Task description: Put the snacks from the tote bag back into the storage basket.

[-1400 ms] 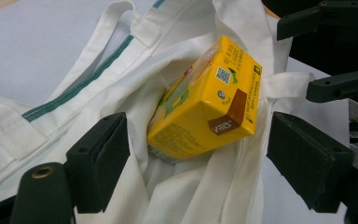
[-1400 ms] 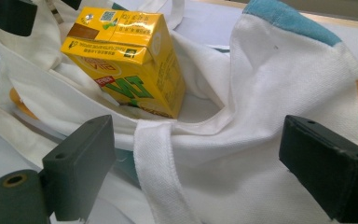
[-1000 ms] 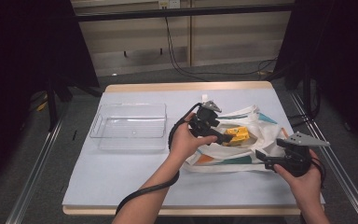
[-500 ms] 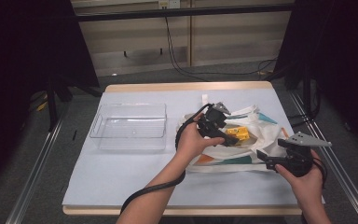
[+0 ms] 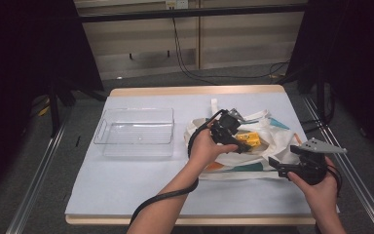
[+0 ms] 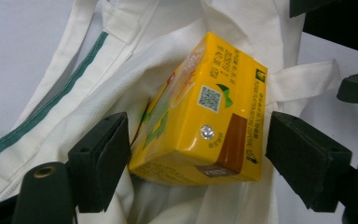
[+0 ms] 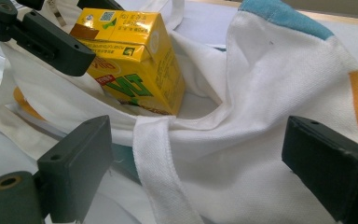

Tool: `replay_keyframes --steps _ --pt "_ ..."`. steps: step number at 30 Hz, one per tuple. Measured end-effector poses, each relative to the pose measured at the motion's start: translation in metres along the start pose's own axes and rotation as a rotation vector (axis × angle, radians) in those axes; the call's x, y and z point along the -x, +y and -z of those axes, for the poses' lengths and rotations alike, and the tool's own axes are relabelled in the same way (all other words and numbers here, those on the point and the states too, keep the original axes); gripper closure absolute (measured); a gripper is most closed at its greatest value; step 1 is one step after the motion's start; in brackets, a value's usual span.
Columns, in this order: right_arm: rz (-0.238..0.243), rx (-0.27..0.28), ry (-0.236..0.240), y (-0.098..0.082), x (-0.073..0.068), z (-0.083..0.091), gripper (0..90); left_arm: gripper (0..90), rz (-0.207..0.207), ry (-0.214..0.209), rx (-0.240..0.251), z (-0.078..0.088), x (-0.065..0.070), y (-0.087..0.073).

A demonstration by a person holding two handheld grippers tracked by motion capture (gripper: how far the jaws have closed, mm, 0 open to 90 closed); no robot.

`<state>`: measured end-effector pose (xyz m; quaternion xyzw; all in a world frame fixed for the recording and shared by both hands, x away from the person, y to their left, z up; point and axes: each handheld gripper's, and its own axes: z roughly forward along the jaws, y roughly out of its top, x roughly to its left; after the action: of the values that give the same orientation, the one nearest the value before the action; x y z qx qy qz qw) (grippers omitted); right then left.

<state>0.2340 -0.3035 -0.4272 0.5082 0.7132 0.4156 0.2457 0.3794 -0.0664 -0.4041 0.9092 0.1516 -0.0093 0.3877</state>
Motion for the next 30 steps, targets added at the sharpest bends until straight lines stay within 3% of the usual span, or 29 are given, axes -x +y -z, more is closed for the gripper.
replay_keyframes --steps 8,17,27,30 --pt "0.002 0.001 0.001 0.0 -0.001 0.0 8.6 27.2 0.005 0.024 -0.001 0.0 -0.004 0.001" --pt "0.005 -0.002 0.005 0.0 -0.001 -0.001 8.7 30.7 -0.027 0.039 -0.031 0.0 -0.004 0.01" --pt "0.002 0.003 0.008 0.001 -0.001 0.0 8.9 33.4 -0.059 0.085 -0.116 -0.002 -0.002 0.02" --pt "0.005 0.002 0.009 0.001 -0.001 0.0 9.0 36.5 -0.068 0.075 -0.14 -0.002 -0.002 0.021"
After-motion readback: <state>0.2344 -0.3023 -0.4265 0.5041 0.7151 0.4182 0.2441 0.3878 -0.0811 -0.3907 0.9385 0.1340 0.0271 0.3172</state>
